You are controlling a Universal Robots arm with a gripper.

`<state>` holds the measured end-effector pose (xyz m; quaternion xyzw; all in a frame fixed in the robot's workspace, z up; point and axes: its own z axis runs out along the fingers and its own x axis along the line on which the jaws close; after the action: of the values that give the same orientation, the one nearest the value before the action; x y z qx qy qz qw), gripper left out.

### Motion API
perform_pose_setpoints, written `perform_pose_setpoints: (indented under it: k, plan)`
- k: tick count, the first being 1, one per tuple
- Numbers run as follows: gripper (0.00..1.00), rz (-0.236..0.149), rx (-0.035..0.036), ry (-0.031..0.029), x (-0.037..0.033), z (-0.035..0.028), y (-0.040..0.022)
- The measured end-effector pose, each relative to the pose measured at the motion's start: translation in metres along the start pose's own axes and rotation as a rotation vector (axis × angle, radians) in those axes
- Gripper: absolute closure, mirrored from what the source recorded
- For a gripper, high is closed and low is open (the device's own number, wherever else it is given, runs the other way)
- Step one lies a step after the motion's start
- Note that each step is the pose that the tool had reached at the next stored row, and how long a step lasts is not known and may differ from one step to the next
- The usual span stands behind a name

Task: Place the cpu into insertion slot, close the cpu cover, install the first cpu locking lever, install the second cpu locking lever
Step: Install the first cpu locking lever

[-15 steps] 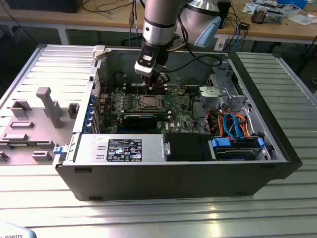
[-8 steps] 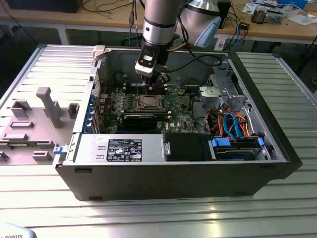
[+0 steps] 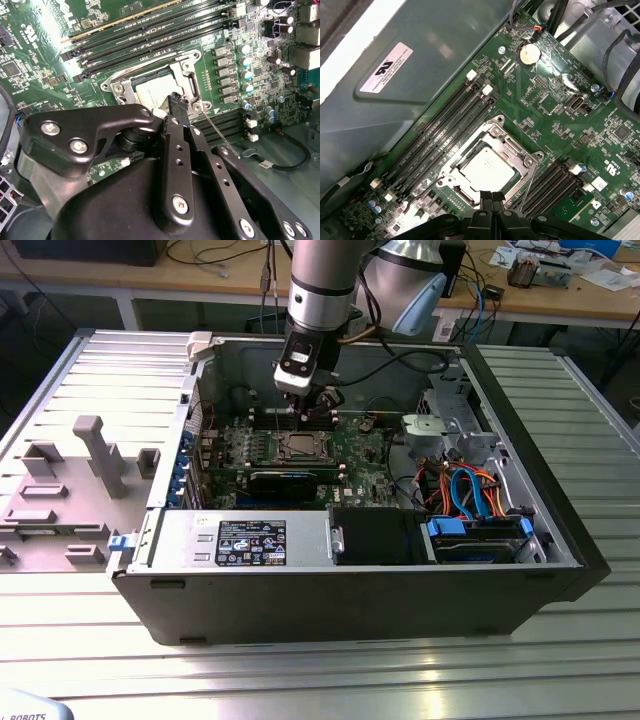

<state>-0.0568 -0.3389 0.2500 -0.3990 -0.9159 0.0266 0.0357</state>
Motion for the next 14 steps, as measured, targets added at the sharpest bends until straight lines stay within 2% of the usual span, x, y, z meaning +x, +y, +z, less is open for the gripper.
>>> perform_pose_setpoints:
  k: [14]
  plan:
    - [0.89, -0.028, 0.0012, -0.0022, 0.0, 0.0, 0.0]
